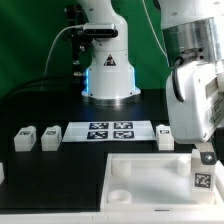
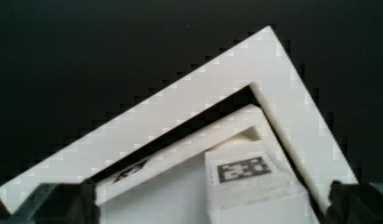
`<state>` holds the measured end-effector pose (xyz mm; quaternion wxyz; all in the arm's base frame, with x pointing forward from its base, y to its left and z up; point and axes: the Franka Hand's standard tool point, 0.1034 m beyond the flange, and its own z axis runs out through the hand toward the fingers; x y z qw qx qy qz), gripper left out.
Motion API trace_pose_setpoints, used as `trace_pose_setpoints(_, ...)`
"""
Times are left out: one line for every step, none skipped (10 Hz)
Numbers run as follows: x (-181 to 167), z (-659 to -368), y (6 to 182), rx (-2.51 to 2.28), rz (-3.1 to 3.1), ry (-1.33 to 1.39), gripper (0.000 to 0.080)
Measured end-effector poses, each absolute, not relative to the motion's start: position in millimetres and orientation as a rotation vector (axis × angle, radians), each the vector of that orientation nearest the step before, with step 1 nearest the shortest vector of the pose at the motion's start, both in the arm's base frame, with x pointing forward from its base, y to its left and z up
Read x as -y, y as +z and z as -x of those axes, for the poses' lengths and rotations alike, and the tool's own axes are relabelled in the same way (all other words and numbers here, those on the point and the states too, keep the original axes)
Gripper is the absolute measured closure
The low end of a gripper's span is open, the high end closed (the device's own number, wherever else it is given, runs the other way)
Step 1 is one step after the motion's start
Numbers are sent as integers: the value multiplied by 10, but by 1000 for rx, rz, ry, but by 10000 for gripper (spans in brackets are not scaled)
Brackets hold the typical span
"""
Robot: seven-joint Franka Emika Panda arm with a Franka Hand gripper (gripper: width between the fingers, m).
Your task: Assemble one leg
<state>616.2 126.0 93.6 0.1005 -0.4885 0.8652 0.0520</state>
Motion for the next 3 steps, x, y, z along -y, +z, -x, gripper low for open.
trace_pose_setpoints(-1259,-6160,930,-2558,1444,154,150)
trace_pose_setpoints(-1258,-6159,927,-2558,1444,154,150)
trace_pose_setpoints(-1258,-6158,925,-2558,1444,154,150)
